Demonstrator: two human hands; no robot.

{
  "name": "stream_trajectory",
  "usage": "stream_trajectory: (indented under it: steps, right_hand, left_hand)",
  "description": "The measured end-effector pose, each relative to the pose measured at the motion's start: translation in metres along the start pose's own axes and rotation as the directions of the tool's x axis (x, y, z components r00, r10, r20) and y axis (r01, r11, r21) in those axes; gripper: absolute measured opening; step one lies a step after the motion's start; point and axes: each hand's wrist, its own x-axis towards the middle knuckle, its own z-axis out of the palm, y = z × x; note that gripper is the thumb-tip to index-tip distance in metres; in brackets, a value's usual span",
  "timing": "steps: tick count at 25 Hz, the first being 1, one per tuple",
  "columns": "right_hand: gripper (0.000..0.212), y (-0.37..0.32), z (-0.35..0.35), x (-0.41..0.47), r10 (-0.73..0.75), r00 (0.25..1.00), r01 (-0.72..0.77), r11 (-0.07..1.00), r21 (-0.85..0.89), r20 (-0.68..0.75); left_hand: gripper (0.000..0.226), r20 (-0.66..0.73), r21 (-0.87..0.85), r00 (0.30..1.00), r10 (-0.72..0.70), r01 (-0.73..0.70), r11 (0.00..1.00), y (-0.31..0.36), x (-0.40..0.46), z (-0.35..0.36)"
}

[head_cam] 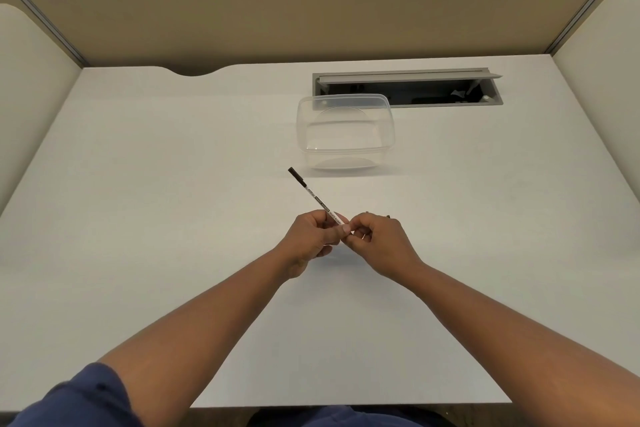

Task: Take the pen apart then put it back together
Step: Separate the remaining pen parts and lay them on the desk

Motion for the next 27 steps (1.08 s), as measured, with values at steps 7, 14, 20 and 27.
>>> stream_trajectory:
  steps: [7,14,20,27]
  right_hand:
    - [0.012,0.0,-0.003,-0.005,0.009,1.0,-0.01,0.994,-0.106,-0.017]
    - [0.02,-0.001,-0.009,-0.007,-0.049,0.998,0.063,0.926,-0.372,0.049]
    - [0.023,-0.004,-0.01,-0.008,-0.164,0.98,0.2,0.833,-0.515,0.116]
    - [0.018,0.007,-0.012,-0.008,-0.16,0.974,0.225,0.79,-0.571,0.162]
  left_hand:
    - [0.086,-0.239,0.111,0.957,0.164,-0.141,0.984,0.005,-0.005,-0.001]
    - [0.068,0.336,0.925,0.477,0.812,-0.329,-0.19,-0.011,0.0,-0.031]
    - [0.035,0.496,0.868,0.567,0.657,-0.342,-0.361,-0.015,0.007,-0.037]
    - [0.032,0.417,0.908,0.639,0.646,-0.329,-0.26,-0.017,0.008,-0.053]
